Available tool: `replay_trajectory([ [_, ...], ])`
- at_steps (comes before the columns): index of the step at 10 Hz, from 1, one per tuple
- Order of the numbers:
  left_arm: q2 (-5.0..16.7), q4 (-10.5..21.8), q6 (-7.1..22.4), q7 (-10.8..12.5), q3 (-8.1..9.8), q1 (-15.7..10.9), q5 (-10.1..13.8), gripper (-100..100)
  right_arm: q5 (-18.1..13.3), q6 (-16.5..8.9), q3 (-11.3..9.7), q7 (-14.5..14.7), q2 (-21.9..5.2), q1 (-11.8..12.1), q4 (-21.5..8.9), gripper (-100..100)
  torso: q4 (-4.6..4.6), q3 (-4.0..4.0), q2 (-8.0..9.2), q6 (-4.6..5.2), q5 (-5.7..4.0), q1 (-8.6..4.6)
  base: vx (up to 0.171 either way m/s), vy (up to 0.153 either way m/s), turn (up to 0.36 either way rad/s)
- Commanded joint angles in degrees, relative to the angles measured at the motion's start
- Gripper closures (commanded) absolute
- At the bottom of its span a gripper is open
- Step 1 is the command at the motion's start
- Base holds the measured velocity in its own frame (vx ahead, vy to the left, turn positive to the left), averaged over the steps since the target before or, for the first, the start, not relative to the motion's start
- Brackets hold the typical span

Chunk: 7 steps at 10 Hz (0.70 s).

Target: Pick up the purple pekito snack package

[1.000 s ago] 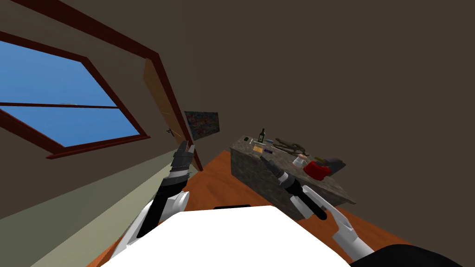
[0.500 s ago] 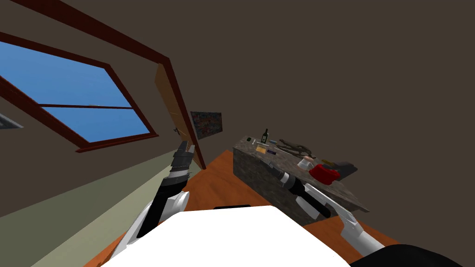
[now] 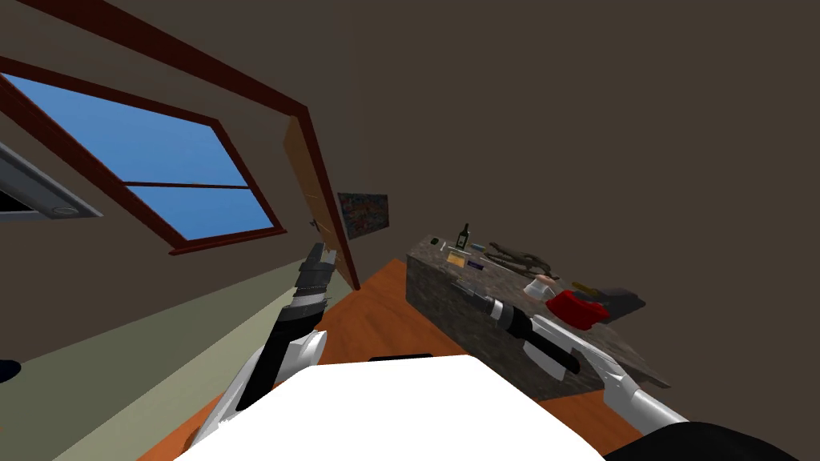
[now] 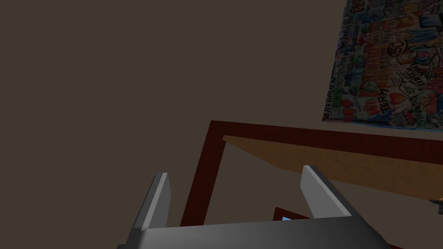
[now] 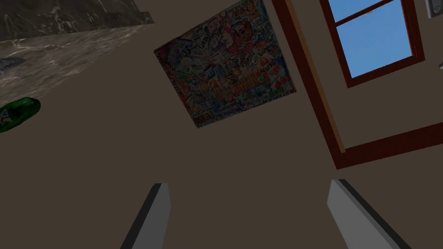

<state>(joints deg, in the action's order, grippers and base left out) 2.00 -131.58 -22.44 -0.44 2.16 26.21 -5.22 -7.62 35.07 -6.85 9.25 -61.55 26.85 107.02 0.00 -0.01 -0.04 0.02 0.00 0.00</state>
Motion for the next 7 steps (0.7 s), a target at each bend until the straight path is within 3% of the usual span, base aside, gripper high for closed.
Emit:
replay_trajectory([
  [1, 0.0, 0.0, 0.0, 0.0, 0.0, 0.0, 0.0, 0, -1.1, 0.3, -1.0, 0.0, -2.9, 0.7, -1.9, -100, 0.0, 0.0, 0.0, 0.0, 0.0, 0.0, 0.014, 0.017, 0.175],
  [3, 0.0, 0.0, 0.0, 0.0, 0.0, 0.0, 0.0, 0, -1.1, 0.3, -1.0, 0.0, -4.9, 0.7, -1.9, -100, 0.0, -0.02, -0.03, 0.01, 0.0, -0.01, 0.01, 0.007, 0.042],
  [6, 0.0, 0.0, 0.0, 0.0, 0.0, 0.0, 0.0, 0, -3.1, 0.8, -3.4, -0.2, -10.5, 1.4, -6.2, -100, -0.01, -0.03, -0.05, 0.01, -0.01, -0.04, 0.022, 0.005, 0.154],
  [7, 0.0, 0.0, 0.0, 0.0, 0.0, 0.0, 0.0, 0, -3.1, 0.8, -3.4, -0.2, -11.8, 1.4, -6.2, -100, -0.02, -0.05, -0.09, -0.03, -0.01, -0.04, 0.027, -0.001, 0.088],
])
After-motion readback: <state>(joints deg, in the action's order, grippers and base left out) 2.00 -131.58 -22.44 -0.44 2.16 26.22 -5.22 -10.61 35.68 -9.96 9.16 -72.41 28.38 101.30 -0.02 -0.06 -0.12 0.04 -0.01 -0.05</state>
